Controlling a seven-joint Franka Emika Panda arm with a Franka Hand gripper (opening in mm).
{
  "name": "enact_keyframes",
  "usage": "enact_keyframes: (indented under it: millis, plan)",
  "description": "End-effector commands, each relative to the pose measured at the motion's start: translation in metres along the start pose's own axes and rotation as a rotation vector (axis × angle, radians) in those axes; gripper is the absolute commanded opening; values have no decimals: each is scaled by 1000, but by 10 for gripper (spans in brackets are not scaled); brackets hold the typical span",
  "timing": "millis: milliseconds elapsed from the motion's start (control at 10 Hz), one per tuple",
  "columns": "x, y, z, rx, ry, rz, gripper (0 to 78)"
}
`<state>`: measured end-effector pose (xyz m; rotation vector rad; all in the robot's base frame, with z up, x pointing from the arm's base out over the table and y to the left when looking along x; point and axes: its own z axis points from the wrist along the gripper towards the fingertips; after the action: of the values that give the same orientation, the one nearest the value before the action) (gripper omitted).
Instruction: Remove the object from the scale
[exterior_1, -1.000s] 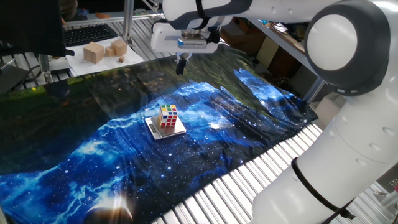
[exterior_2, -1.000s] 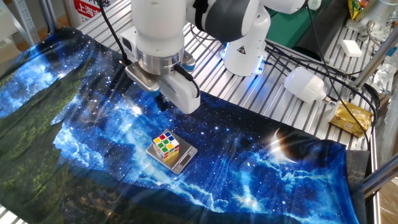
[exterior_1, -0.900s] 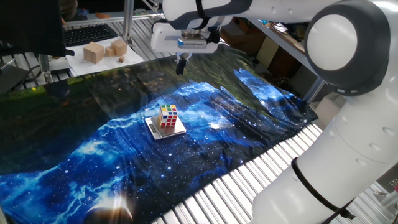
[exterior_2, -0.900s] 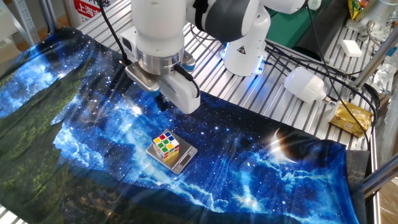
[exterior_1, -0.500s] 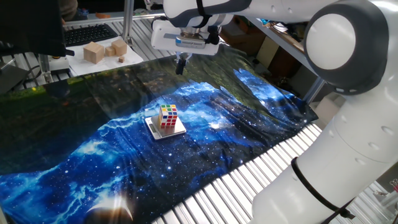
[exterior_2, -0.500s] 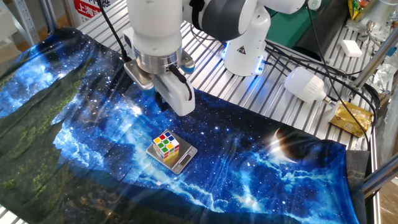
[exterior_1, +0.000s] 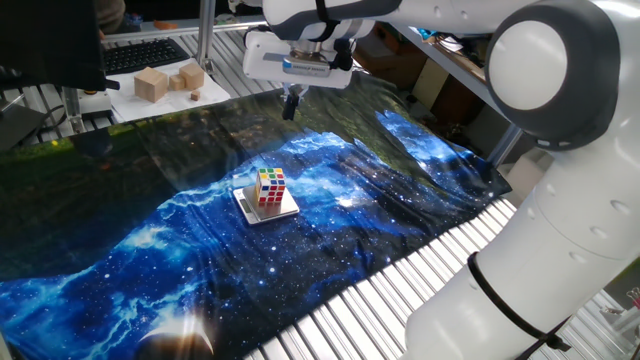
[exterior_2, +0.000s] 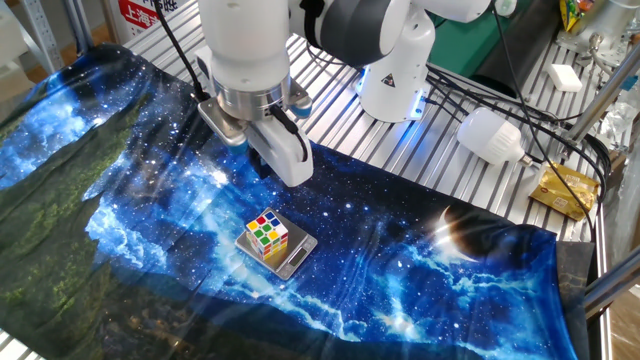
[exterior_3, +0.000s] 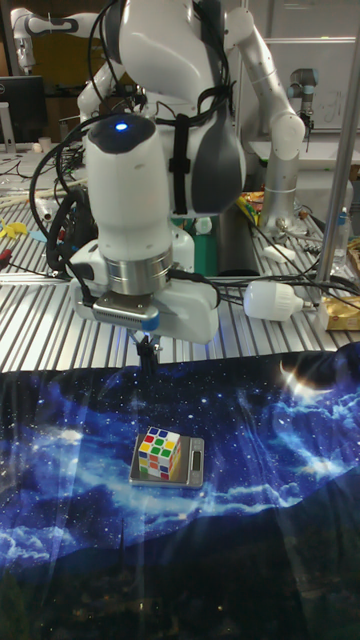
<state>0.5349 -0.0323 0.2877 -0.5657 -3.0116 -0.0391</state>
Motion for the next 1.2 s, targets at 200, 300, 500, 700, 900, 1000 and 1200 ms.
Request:
enact_keyframes:
  millis: [200,300,500,700,900,1000,1200]
  plan:
    - [0,0,2,14,4,-20,0]
    - [0,-1,7,15,4,-26,0]
    - [-3,-1,17,17,3,-28,0]
    - [-8,-1,32,19,-4,-31,0]
    - [-11,-1,42,18,-4,-33,0]
    - [-11,1,49,20,-5,-32,0]
    - [-11,5,55,20,-5,-31,0]
